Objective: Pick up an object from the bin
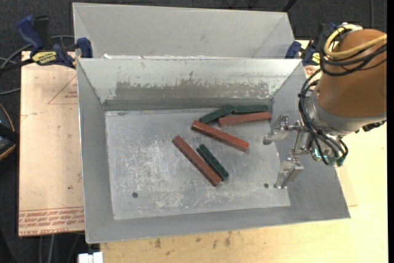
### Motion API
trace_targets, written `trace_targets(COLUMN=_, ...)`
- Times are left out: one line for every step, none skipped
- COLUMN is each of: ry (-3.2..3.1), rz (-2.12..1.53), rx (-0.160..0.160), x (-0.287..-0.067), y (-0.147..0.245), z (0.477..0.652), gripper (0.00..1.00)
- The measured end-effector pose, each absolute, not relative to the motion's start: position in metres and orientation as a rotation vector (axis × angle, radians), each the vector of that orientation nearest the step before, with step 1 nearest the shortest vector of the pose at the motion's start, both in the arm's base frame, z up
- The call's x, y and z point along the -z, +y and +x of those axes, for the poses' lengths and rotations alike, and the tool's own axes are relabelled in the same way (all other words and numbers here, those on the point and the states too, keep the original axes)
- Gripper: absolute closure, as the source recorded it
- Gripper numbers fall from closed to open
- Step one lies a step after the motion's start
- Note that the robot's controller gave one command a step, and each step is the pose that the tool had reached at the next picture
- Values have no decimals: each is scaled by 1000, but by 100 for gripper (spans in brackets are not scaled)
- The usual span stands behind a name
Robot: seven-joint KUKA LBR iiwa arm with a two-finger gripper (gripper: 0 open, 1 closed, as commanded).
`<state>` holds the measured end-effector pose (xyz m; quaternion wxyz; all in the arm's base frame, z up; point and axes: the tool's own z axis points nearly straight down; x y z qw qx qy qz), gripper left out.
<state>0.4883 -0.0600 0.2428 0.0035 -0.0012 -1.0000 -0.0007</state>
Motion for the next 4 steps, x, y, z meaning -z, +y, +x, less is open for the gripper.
trace_targets(ry=-3142, rz=0, rx=1, x=-246, y=-60, z=490, gripper=0)
trace_targets(ry=-3151, rz=-66, rx=0, x=-197, y=-49, z=522, gripper=0)
trace_targets(ry=-3148, rz=-75, rx=2, x=-181, y=-46, z=529, gripper=0)
trace_targets(ry=-3148, rz=40, rx=0, x=-134, y=-23, z=574, gripper=0)
